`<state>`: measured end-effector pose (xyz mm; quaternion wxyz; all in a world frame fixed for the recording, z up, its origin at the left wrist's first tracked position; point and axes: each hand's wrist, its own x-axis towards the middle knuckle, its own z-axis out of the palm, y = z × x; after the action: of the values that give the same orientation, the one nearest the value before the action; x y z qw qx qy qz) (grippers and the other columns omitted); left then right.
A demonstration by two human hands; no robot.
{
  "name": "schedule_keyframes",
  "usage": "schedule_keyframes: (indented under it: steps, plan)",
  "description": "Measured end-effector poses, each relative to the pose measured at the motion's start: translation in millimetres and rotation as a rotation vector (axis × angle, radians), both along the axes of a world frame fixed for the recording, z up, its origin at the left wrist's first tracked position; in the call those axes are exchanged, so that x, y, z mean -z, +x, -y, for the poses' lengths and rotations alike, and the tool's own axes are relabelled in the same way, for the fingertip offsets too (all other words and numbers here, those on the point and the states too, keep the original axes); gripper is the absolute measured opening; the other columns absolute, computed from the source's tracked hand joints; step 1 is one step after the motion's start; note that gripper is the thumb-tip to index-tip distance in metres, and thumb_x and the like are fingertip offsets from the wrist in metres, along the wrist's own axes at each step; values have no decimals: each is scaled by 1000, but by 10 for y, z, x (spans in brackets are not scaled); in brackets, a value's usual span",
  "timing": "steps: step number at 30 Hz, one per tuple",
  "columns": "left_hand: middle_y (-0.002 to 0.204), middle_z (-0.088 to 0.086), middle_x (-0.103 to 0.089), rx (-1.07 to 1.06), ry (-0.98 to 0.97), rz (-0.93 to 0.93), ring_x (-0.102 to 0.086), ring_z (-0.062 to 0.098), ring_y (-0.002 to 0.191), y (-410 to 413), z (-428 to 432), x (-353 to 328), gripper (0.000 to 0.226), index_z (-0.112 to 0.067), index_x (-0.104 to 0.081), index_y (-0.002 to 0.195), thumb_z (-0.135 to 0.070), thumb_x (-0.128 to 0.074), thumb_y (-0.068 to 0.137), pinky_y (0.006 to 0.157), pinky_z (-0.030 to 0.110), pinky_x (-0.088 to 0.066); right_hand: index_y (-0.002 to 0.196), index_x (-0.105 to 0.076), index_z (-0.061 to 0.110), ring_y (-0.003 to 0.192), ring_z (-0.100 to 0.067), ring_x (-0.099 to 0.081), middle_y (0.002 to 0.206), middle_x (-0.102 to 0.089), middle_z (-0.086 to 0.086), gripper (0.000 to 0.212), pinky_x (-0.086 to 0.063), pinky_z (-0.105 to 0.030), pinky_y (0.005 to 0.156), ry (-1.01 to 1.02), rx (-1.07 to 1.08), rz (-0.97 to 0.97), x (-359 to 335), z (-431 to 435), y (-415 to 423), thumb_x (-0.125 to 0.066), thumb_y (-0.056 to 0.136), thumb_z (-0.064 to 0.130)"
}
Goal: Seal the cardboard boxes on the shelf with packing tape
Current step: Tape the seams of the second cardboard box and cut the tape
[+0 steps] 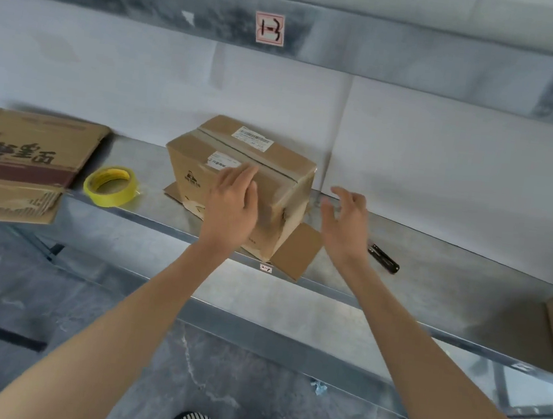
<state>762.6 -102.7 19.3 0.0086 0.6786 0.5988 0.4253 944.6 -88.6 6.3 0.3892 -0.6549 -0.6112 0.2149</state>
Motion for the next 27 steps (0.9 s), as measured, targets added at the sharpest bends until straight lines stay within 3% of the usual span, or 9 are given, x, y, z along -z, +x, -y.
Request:
schedule_keyframes:
  steps: [3,7,9,12,15,17,19,23,27]
  plan:
    - [126,24,-55,-102,-3,-5,-50,43,110,-348,-146,-58,31,3,-59,118,-1,-49,89,95,44,-34,126,-54,18,110,-23,-49,117,-42,-1,36,-37,-26,89,80,-34,-92,-164,151,-429,-49,95,35]
    - [152,20,-25,-183,-270,250,-23,37,139,-886,-433,-125,56,-10,-34,144,-25,-53,93,112,42,-20,136,-44,24,123,-23,-41,133,-40,-7,50,-35,-28,89,24,46,-82,-164,298,-809,-51,92,46]
    - [153,12,-29,-127,-438,442,-29,30,138,-1083,-533,-128,69,-16,-21,150,-32,-55,92,107,35,-28,140,-38,27,119,-22,-44,137,-37,-8,52,-35,-26,85,-43,111,-132,-171,314,-934,-51,93,45]
    - [139,7,-48,-37,-563,590,-48,24,123,-1196,-542,-73,70,-17,-23,148,-36,-57,90,90,29,-38,145,-29,31,93,-6,-44,136,-39,-3,54,-34,-18,76,-84,145,-232,-169,337,-1047,-49,96,39]
    - [137,3,-49,-5,-494,641,-48,20,122,-1224,-498,-45,75,-17,-22,147,-37,-62,86,92,28,-38,146,-26,31,87,0,-47,130,-41,-1,54,-40,-19,76,-50,185,-283,-161,404,-1131,-48,96,32]
    - [142,2,-45,32,-431,693,-43,18,129,-1250,-463,-103,86,-15,-17,149,-39,-66,83,102,27,-35,146,-26,33,100,-15,-53,127,-41,-2,56,-48,-36,90,-39,199,-325,-153,459,-1204,-49,95,29]
    - [141,4,-46,73,-350,706,-45,18,128,-1293,-420,-181,86,-13,-23,146,-39,-71,79,106,30,-38,144,-26,36,107,-25,-52,124,-39,-2,57,-46,-43,97,-26,188,-376,-129,525,-1289,-50,94,24]
    - [131,0,-47,138,-188,646,-48,10,116,-1373,-278,-327,78,-14,-29,142,-29,-72,79,82,-3,-34,144,-28,39,108,-18,-51,126,-37,0,57,-47,-34,93,-20,125,-451,-60,687,-1395,-52,95,22]
    - [135,4,-45,179,-104,557,-47,12,118,-1353,-100,-377,74,-12,-32,141,-28,-71,81,82,-6,-32,142,-34,33,117,-23,-49,129,-35,0,58,-48,-36,94,-36,113,-425,-67,741,-1299,-60,91,24]
